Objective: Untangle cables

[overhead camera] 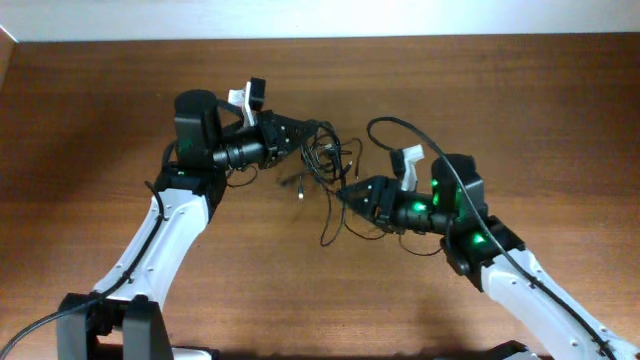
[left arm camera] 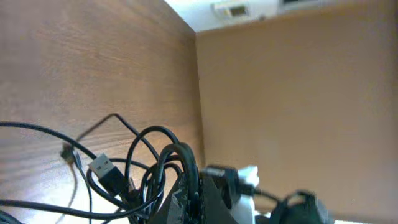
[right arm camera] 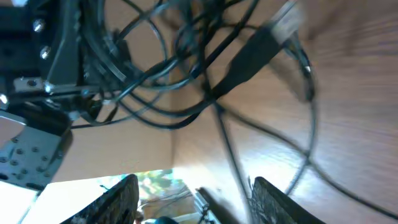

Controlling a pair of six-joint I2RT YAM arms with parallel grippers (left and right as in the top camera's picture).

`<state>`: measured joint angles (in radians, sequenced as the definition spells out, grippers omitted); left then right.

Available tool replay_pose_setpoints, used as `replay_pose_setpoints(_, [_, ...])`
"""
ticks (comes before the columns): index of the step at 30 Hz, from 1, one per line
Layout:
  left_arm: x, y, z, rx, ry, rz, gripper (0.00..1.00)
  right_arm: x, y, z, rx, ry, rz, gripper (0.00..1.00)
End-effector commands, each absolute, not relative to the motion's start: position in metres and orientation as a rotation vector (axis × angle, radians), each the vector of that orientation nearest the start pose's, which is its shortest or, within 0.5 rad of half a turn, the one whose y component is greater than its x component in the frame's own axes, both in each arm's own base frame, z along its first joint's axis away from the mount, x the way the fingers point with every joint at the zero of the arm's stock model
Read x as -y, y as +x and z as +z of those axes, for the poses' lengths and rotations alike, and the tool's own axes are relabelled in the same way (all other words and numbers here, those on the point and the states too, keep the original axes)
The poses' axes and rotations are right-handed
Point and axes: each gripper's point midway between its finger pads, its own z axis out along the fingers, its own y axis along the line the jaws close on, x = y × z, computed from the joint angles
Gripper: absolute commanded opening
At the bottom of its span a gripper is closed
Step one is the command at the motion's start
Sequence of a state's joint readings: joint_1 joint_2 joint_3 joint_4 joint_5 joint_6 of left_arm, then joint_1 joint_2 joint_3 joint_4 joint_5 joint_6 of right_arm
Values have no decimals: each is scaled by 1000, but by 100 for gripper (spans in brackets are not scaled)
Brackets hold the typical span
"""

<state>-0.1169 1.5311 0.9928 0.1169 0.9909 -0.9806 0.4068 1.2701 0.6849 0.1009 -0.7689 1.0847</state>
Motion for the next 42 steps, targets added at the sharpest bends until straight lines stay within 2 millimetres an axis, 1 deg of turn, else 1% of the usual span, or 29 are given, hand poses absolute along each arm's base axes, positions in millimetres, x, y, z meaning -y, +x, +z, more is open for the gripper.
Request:
replay_pose_setpoints(1, [198, 386, 243, -2195, -455, -1715, 0, -258, 286, 182, -2367, 442, 1596, 59])
replay_pose_setpoints(3, [205, 382, 243, -2210, -454, -1735, 0, -254, 299, 173, -2339, 538, 1500, 59])
replay_pose_setpoints(5, [217, 373, 245, -2240, -448, -1794, 0, -248, 313, 164, -2306, 785, 1496, 54])
replay_pose_setpoints(6, [224, 367, 245, -2255, -426, -1812, 0, -249, 318, 166, -2281, 812, 1512, 54])
replay_pose_setpoints(8, [237, 353, 248, -2279, -307, -1861, 0, -255, 329, 183, -2190, 744, 1573, 48])
replay_pose_setpoints(9, [243, 344, 251, -2296, -260, -1905, 0, -254, 333, 183, -2172, 745, 1568, 47])
replay_pose_setpoints(11, [248, 329, 256, -2306, -133, -1973, 0, -245, 346, 174, -2139, 811, 1492, 37])
replay_pose_setpoints(13, [249, 318, 260, -2281, 23, -1995, 0, -232, 358, 175, -2085, 855, 1445, 20])
replay_pose_setpoints(14, [250, 309, 264, -2279, 90, -2039, 0, -219, 367, 176, -2043, 891, 1410, 4])
replay_pose_setpoints(16, [251, 300, 268, -2277, 149, -2090, 0, -204, 375, 175, -2020, 891, 1364, 4])
replay_pose_setpoints(17, [249, 302, 274, -2240, 196, -2086, 0, -198, 376, 168, -2047, 862, 1308, 4])
replay_pose_setpoints(18, [243, 310, 282, -2174, 234, -2056, 0, -192, 371, 153, -2111, 864, 1240, 4])
replay_pose_setpoints(20, [230, 322, 296, -2111, 212, -2039, 0, -183, 358, 126, -2228, 884, 1134, 4])
replay_pose_setpoints(21, [215, 333, 310, -2045, 198, -2017, 0, -172, 345, 103, -2334, 897, 1017, 4])
replay_pose_setpoints(23, [187, 348, 334, -1938, 174, -1970, 0, -153, 330, 79, -2424, 950, 862, 4])
replay_pose_setpoints(26, [146, 364, 351, -1839, 109, -1888, 1, -134, 316, 66, -2505, 934, 741, 4])
replay_pose_setpoints(27, [141, 366, 351, -1836, 96, -1879, 3, -133, 315, 67, -2508, 921, 735, 4])
replay_pose_setpoints(28, [135, 368, 351, -1829, 92, -1861, 3, -134, 315, 71, -2509, 872, 737, 4])
replay_pose_setpoints(29, [132, 369, 350, -1787, 187, -1778, 1, -141, 315, 83, -2504, 787, 793, 4])
replay_pose_setpoints(30, [135, 366, 349, -1760, 285, -1725, 0, -155, 316, 102, -2487, 649, 895, 4])
replay_pose_setpoints(32, [152, 355, 343, -1751, 429, -1708, 0, -174, 317, 143, -2397, 422, 1036, 4])
replay_pose_setpoints(33, [164, 349, 339, -1739, 504, -1703, 0, -177, 317, 160, -2349, 361, 1068, 7])
replay_pose_setpoints(34, [175, 342, 337, -1717, 589, -1690, 0, -182, 315, 180, -2291, 279, 1108, 13])
replay_pose_setpoints(35, [184, 331, 335, -1650, 741, -1640, 0, -189, 309, 208, -2205, 140, 1164, 20])
replay_pose_setpoints(36, [188, 325, 334, -1580, 852, -1582, 0, -193, 303, 226, -2143, 50, 1189, 31])
replay_pose_setpoints(37, [188, 325, 334, -1546, 887, -1547, 0, -195, 296, 242, -2092, -13, 1212, 37])
replay_pose_setpoints(39, [188, 325, 333, -1478, 952, -1474, 0, -199, 284, 266, -2015, -85, 1264, 45])
replay_pose_setpoints(40, [189, 324, 333, -1468, 965, -1466, 0, -199, 283, 276, -1984, -71, 1289, 48])
replay_pose_setpoints(42, [196, 320, 333, -1460, 985, -1482, 0, -200, 291, 284, -1971, 73, 1383, 54])
